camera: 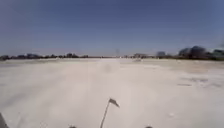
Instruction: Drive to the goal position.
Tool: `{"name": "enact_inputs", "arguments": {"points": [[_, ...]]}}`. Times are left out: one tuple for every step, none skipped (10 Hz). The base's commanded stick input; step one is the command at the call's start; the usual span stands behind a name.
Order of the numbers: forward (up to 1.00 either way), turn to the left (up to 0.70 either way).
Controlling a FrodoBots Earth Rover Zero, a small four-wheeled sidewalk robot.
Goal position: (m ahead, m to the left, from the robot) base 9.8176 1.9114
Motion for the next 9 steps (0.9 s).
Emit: {"name": "enact_inputs", "arguments": {"points": [[0.7,0.0],[0.7,0.0],[0.7,0.0],[0.7,0.0],[0.7,0.0],[0.7,0.0],[0.7,0.0],[0.7,0.0],[0.7,0.0]]}}
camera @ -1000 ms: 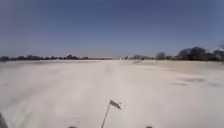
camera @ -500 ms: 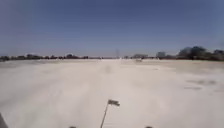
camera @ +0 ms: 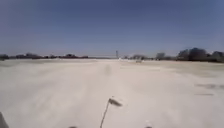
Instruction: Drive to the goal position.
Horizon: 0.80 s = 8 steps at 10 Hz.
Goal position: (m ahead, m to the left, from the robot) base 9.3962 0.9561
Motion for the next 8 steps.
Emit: {"name": "enact_inputs", "arguments": {"points": [[0.7,0.0],[0.7,0.0],[0.7,0.0],[0.7,0.0],[0.7,0.0],[0.7,0.0],[0.7,0.0],[0.7,0.0]]}}
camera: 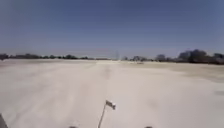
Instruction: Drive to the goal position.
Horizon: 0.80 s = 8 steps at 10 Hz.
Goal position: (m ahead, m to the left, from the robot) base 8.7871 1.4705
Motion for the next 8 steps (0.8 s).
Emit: {"name": "enact_inputs", "arguments": {"points": [[0.7,0.0],[0.7,0.0],[0.7,0.0],[0.7,0.0],[0.7,0.0],[0.7,0.0],[0.7,0.0],[0.7,0.0]]}}
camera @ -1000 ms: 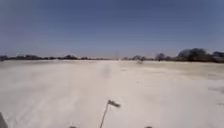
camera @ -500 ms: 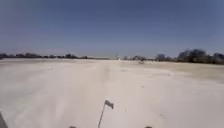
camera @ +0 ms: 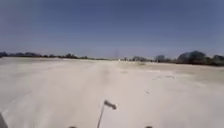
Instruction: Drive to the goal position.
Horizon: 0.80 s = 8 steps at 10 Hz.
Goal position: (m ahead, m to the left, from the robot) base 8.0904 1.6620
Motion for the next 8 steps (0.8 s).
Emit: {"name": "enact_inputs", "arguments": {"points": [[0.7,0.0],[0.7,0.0],[0.7,0.0],[0.7,0.0],[0.7,0.0],[0.7,0.0],[0.7,0.0],[0.7,0.0]]}}
